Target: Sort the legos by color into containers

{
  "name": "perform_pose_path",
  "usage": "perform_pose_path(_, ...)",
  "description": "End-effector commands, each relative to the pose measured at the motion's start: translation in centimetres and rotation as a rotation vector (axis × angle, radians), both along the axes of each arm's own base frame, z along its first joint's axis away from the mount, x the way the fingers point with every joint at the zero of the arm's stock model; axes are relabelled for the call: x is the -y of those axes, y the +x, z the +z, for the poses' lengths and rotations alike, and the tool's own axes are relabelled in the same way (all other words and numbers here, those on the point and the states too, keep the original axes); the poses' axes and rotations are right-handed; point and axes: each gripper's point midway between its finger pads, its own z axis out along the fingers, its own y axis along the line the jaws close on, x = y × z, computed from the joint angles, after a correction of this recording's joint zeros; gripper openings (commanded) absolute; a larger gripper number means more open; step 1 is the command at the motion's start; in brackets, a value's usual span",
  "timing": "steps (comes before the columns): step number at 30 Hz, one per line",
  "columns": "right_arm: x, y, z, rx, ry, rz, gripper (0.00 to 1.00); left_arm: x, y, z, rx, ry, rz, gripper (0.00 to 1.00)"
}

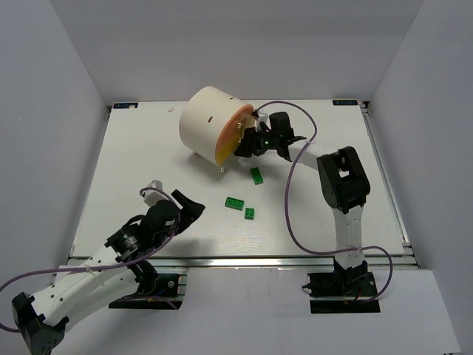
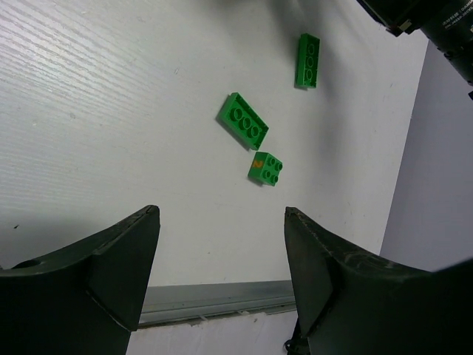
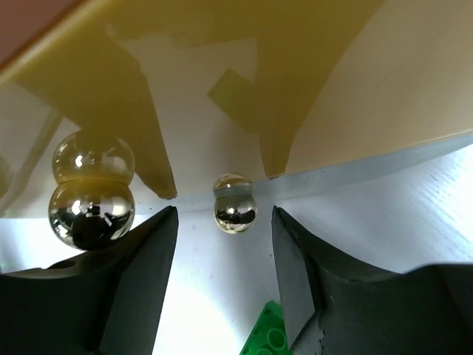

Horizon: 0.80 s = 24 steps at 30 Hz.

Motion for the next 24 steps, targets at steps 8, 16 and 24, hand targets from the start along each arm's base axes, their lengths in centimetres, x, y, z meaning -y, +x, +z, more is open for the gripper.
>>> perform_pose_path(8,-1.3,1.0,1.3,0.013,0.078,0.013,0.38,1.0,0.6,1.4,0.031,-0.023,-0.021,0.78)
perform_pose_path(16,0.1,0.0,1.2,0.023,0.082,-0.005,0.21,1.1,0.6,1.5,0.039,-0.027,-0.026,0.78)
perform_pose_path(24,3.4,-1.6,1.0,0.015,0.066,-0.03,0.22,2.0,0.6,1.3,0.05,-0.042,-0.06,0.78)
